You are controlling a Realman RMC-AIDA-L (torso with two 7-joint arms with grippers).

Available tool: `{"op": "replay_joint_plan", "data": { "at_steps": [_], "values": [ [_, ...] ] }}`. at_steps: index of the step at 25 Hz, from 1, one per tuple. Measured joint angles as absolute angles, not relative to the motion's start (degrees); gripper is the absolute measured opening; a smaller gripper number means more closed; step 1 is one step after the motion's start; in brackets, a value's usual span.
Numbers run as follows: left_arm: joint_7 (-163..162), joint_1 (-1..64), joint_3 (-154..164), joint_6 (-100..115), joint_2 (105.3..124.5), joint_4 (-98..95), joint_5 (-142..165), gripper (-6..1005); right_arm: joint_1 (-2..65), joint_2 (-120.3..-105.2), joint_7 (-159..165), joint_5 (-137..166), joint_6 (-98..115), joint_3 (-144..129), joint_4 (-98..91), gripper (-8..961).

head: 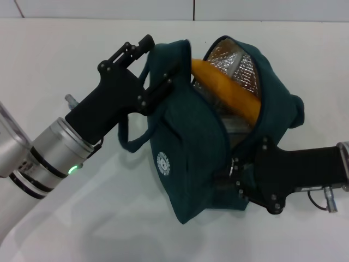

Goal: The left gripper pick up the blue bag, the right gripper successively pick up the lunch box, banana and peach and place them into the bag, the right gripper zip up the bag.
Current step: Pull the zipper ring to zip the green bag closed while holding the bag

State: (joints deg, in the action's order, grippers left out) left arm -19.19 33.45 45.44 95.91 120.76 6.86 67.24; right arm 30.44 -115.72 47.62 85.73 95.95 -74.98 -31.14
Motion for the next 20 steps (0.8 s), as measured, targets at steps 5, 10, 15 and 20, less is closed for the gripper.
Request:
{"op": "replay_joint_plan", "data": {
  "at_steps": [5, 10, 15, 20],
  "values": [
    [-22.0, 33.2, 43.6, 97.0, 120.76, 7.2, 66.8, 660, 30.9, -115.85, 47.6, 85.7, 94.4, -76.3, -31.1, 38],
    [-26.4, 32.1, 39.9, 99.7, 120.73, 8.1, 66.7, 670, 31.3, -115.92, 47.3, 85.4, 92.9, -77.5, -31.1, 38],
    [-26.7, 29.1, 41.4, 106.8, 120.29, 6.5, 67.6, 760, 31.5, -116.13, 46.5, 83.0, 92.9, -78.2, -31.2, 39],
    [-26.6, 24.0, 46.3, 112.7, 120.26, 3.2, 69.0, 756, 31.8, -116.18, 42.5, 77.2, 91.8, -82.0, -31.0, 39]
  ]
}}
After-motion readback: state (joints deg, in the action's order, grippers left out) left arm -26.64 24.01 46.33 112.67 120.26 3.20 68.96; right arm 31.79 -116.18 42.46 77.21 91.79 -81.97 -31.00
